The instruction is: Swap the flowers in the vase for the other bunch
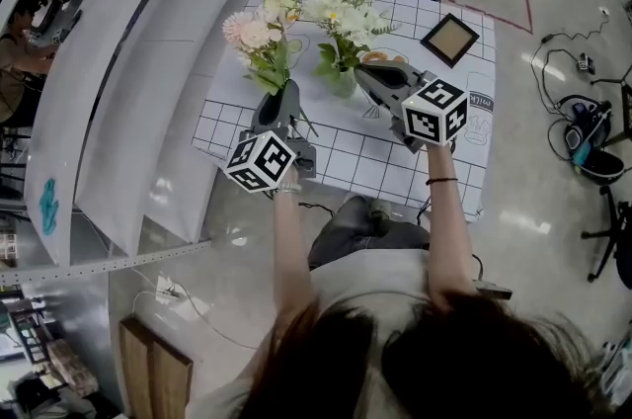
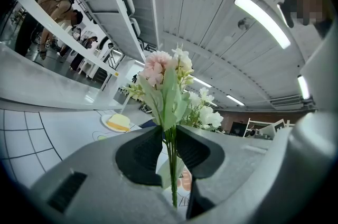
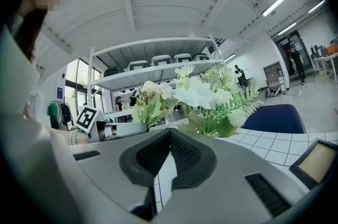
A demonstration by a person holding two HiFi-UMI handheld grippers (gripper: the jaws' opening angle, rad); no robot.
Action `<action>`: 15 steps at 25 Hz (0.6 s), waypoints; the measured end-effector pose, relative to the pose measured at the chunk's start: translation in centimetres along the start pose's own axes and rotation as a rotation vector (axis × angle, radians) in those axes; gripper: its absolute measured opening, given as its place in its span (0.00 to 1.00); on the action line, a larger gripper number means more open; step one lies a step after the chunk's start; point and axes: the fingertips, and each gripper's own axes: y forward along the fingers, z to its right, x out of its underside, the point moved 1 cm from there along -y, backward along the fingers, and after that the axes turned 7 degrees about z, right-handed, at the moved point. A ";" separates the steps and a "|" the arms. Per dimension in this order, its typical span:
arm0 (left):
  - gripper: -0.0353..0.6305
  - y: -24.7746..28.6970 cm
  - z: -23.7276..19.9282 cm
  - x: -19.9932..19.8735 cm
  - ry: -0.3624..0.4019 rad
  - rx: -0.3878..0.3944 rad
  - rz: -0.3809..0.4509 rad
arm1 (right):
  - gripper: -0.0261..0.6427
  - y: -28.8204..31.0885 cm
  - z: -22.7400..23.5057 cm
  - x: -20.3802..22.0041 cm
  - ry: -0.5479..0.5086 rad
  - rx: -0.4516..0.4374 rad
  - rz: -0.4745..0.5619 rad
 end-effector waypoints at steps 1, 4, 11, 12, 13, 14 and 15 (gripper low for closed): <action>0.17 0.0 0.1 0.0 0.003 0.002 -0.001 | 0.05 -0.1 -0.1 -0.2 0.000 -0.005 0.006; 0.17 -0.2 0.2 -0.1 0.008 0.004 -0.001 | 0.05 -0.2 -0.3 -0.6 -0.002 -0.014 0.019; 0.17 -0.6 0.2 -0.3 0.011 0.002 0.007 | 0.05 -0.3 -0.6 -0.8 -0.005 -0.029 0.028; 0.17 -0.6 0.2 -0.3 0.011 0.002 0.008 | 0.05 -0.2 -0.7 -0.9 -0.004 -0.032 0.029; 0.17 -0.6 0.2 -0.4 0.010 0.002 0.010 | 0.05 -0.2 -0.7 -0.9 -0.003 -0.035 0.029; 0.17 -0.6 0.2 -0.4 0.010 0.002 0.012 | 0.05 -0.1 -0.8 -0.9 -0.004 -0.037 0.029; 0.17 -0.6 0.2 -0.5 0.010 0.002 0.013 | 0.05 -0.1 -0.8 -1.0 -0.004 -0.039 0.029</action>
